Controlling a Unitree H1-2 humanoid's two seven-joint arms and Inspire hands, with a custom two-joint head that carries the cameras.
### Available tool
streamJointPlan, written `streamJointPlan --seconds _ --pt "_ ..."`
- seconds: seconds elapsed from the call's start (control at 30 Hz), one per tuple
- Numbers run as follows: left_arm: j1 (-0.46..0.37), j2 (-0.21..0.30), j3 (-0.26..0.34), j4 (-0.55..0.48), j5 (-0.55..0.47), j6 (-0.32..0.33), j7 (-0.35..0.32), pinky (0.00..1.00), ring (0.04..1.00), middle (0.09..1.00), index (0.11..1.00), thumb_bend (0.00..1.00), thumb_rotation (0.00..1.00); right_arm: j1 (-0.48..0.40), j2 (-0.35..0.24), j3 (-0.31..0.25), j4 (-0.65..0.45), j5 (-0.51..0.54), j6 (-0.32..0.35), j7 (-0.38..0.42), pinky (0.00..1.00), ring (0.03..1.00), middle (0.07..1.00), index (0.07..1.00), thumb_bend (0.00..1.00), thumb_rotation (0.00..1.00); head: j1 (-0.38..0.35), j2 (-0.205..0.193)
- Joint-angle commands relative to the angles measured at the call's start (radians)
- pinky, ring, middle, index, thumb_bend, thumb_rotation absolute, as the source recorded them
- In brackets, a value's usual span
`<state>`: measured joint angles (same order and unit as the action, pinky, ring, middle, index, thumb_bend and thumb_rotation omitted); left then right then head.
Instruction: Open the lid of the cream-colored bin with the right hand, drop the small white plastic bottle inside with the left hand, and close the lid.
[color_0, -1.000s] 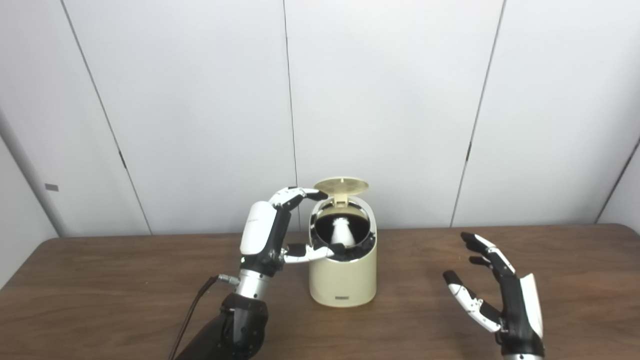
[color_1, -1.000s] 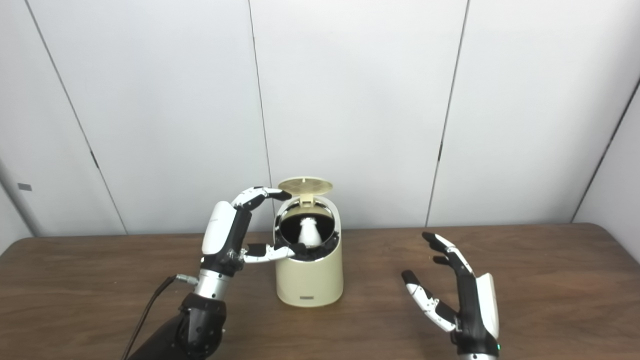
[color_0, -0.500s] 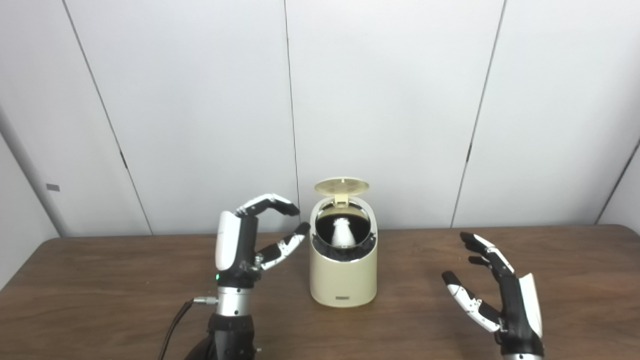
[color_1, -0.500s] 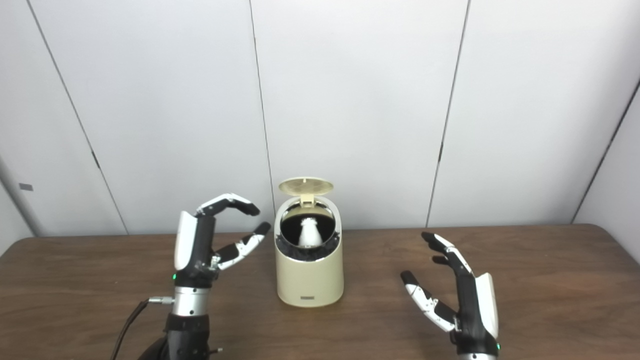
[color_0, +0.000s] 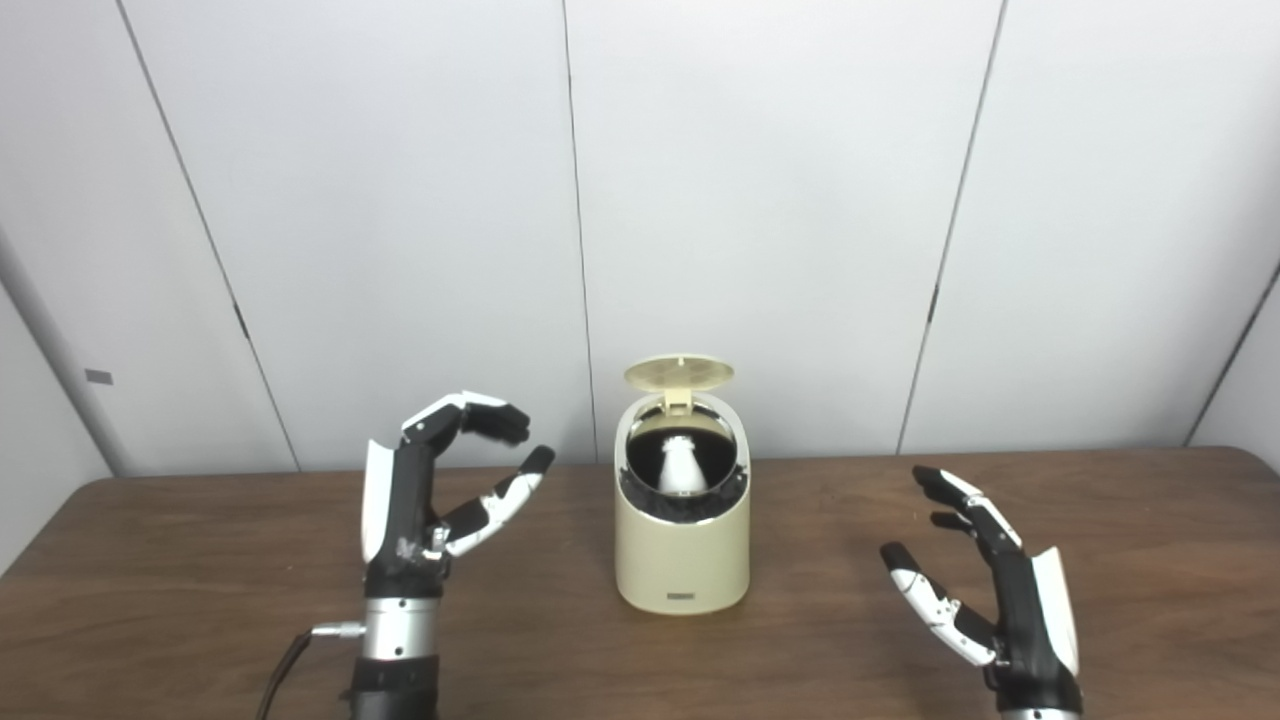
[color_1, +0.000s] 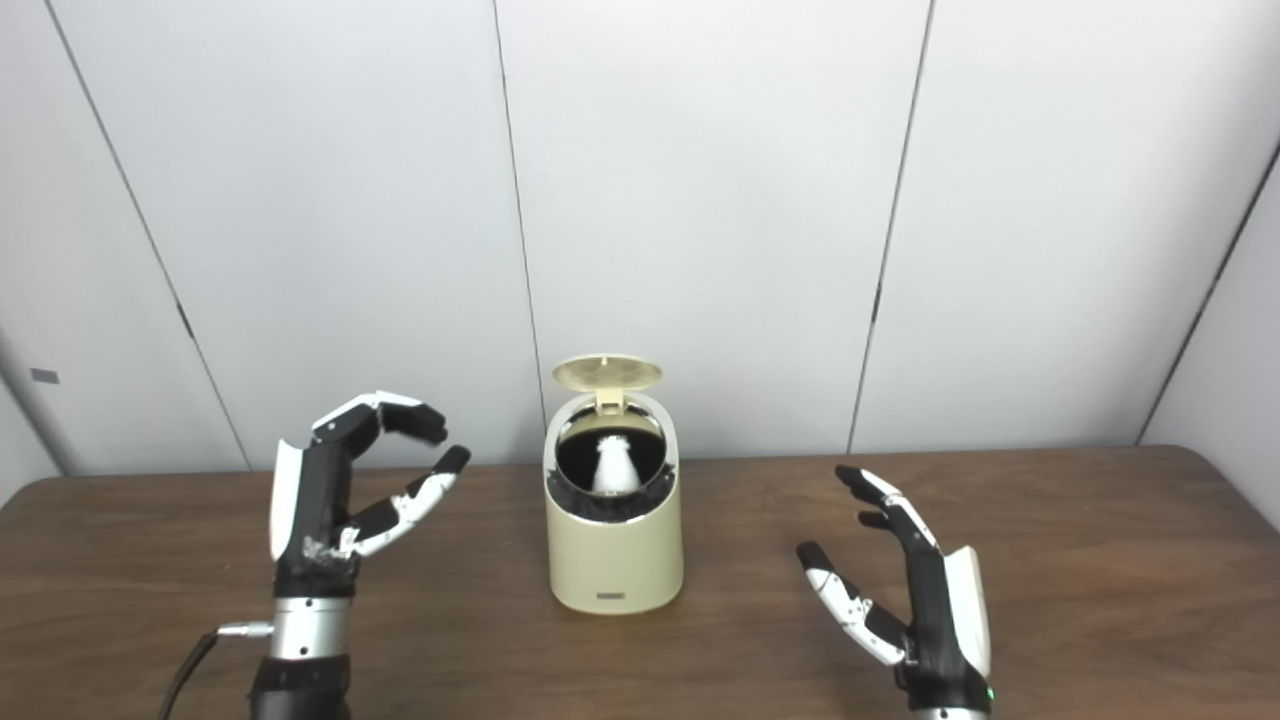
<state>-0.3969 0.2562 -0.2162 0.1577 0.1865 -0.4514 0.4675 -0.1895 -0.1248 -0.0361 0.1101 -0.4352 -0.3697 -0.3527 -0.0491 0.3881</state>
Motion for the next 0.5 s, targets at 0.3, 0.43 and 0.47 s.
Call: streamJointPlan --seconds 0.3,0.43,0.47 --pt "0.047 0.019 0.084 -0.025 -0.099 -0.018 -0.184 0.66 0.735 0.746 0.745 0.40 0.99 -0.175 -0.163 0.057 -0.224 -0.110 0.092 0.209 0.82 0.913 0.907 0.892 0.64 0.93 -0.011 -0.005" --pt "0.051 0.006 0.094 -0.013 -0.094 -0.018 -0.200 0.65 0.720 0.733 0.724 0.43 0.95 -0.264 -0.194 0.079 -0.343 -0.122 0.218 0.352 0.89 0.970 0.924 0.911 0.68 0.98 -0.014 -0.008" --pt "0.051 0.007 0.092 -0.011 -0.085 -0.018 -0.199 0.64 0.716 0.728 0.717 0.43 0.93 -0.293 -0.197 0.087 -0.371 -0.123 0.260 0.394 0.89 0.971 0.920 0.906 0.71 0.99 -0.015 -0.009"
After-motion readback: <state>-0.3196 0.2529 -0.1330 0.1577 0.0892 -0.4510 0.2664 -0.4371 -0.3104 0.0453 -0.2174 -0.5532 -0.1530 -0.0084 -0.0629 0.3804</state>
